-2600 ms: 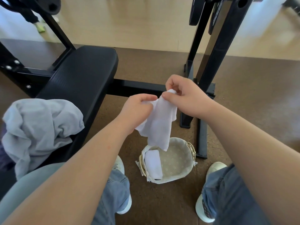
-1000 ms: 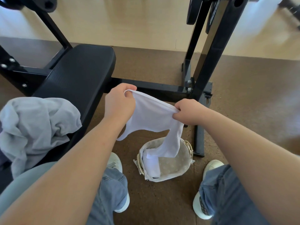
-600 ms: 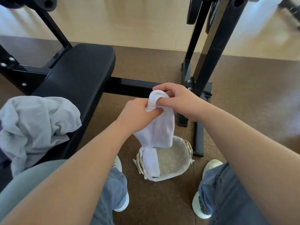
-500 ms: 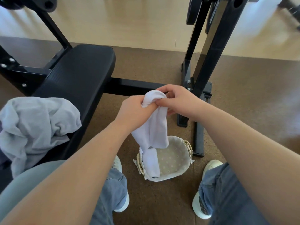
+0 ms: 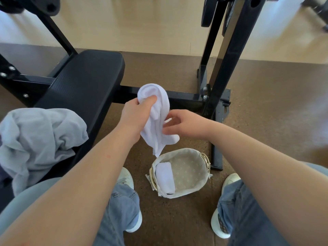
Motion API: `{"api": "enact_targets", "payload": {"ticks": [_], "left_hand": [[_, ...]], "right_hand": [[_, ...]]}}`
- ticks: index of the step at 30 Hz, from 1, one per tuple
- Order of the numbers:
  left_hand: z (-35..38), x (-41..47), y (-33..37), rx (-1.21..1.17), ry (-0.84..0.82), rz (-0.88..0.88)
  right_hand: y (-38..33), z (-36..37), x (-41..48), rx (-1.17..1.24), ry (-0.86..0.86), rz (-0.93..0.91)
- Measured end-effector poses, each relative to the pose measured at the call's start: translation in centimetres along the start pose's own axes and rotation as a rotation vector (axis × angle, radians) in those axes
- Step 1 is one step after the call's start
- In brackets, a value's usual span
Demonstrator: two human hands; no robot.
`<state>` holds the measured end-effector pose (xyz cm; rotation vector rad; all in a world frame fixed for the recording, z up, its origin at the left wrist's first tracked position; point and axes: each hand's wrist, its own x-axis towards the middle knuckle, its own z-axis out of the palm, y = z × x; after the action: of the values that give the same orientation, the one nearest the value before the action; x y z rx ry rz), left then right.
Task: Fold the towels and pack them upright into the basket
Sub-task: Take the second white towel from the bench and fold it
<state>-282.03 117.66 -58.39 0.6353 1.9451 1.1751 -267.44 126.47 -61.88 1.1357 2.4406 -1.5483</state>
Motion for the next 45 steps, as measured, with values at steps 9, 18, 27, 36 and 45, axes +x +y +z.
{"api": "enact_targets", "payload": {"ticks": [9, 18, 27, 36, 45], "left_hand": [[0.2, -0.7, 0.3, -0.107, -0.124, -0.06], [0.6, 0.5, -1.2, 0.085, -0.057, 0.121], [1.6, 0.1, -2.1, 0.406, -0.196, 0.244], [1.4, 0.3, -2.8, 0.472, -0.128, 0.234], [0.0, 0.2, -1.2, 0.005, 0.085, -0.016]], "right_hand": [[0.4, 0.0, 0.2, -0.064, 0.18, 0.036], [-1.1, -1.4, 0.0, 0.23, 0.328, 0.135], [-0.8, -1.5, -0.3, 0.533, 0.294, 0.062], [-1.7, -0.7, -0.5, 0.475, 0.167, 0.011], [-1.3, -0.5, -0.9, -0.364, 0.408, -0.238]]}}
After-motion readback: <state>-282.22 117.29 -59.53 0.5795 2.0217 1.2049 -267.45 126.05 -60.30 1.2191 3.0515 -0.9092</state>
